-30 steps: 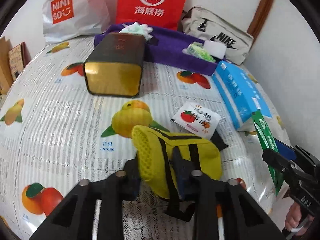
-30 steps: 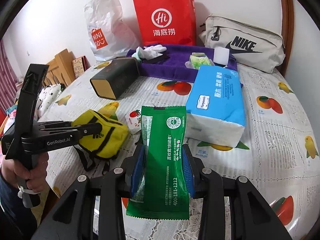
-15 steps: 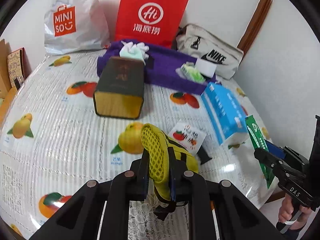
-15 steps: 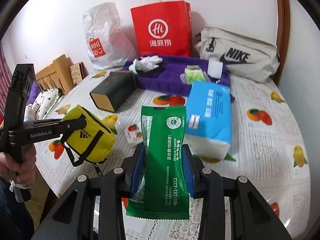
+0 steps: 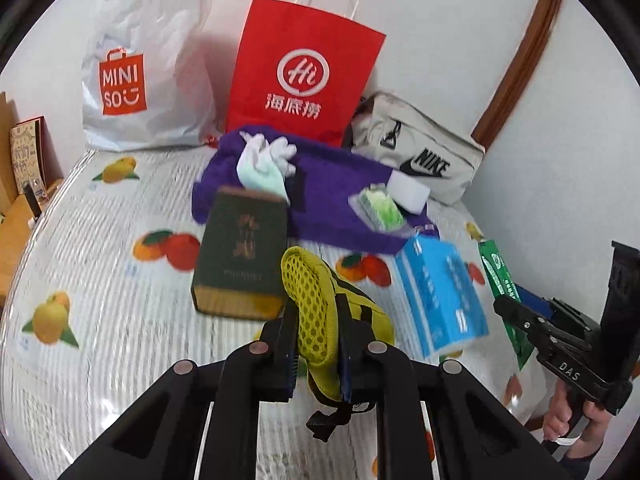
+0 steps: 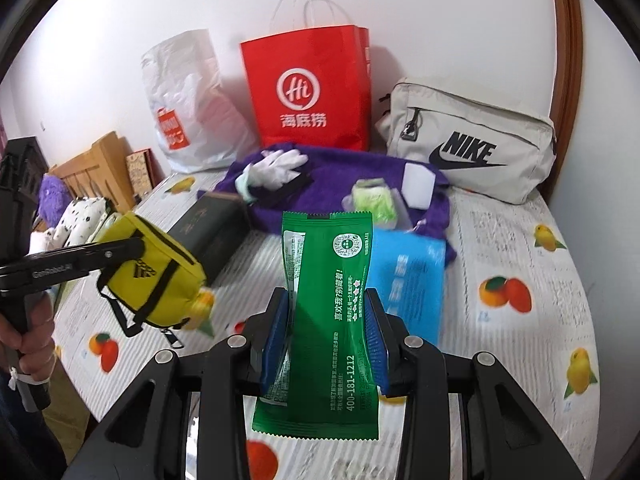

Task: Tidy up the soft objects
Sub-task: 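Carry the pouch with the left gripper while the right carries the wipe pack to the towel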

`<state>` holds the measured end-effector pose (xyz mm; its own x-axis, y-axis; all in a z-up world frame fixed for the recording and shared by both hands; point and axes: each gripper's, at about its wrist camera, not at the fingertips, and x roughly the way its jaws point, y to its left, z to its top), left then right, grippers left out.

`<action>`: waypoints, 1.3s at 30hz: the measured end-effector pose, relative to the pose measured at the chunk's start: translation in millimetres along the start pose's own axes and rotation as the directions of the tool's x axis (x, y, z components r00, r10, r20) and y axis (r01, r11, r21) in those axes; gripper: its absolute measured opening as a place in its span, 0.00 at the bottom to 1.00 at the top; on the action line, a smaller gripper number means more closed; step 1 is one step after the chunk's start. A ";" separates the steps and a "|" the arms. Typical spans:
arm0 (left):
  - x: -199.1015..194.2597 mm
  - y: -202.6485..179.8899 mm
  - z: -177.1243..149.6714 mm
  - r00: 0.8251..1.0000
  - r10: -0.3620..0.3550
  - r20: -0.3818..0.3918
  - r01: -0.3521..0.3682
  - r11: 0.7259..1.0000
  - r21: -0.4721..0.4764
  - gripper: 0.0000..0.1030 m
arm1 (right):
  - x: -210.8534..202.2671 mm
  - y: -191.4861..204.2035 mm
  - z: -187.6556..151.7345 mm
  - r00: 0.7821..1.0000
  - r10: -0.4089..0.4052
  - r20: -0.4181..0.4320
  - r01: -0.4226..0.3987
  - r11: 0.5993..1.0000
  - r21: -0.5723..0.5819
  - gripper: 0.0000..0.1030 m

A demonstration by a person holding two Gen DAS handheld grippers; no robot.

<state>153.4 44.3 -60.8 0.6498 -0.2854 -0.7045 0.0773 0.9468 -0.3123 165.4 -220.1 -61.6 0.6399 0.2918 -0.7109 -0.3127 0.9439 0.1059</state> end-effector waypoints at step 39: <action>99.2 23.6 129.8 1.000 -0.021 -0.002 0.021 0.998 -0.054 0.15 | 173.1 -63.5 110.0 0.989 -0.053 -0.139 0.054 0.999 0.006 0.36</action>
<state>317.9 57.6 -55.3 0.6467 -0.3058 -0.6988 0.0500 0.9311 -0.3613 373.3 -212.5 -114.9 0.5517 0.2169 -0.8054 -0.2734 0.9593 0.0711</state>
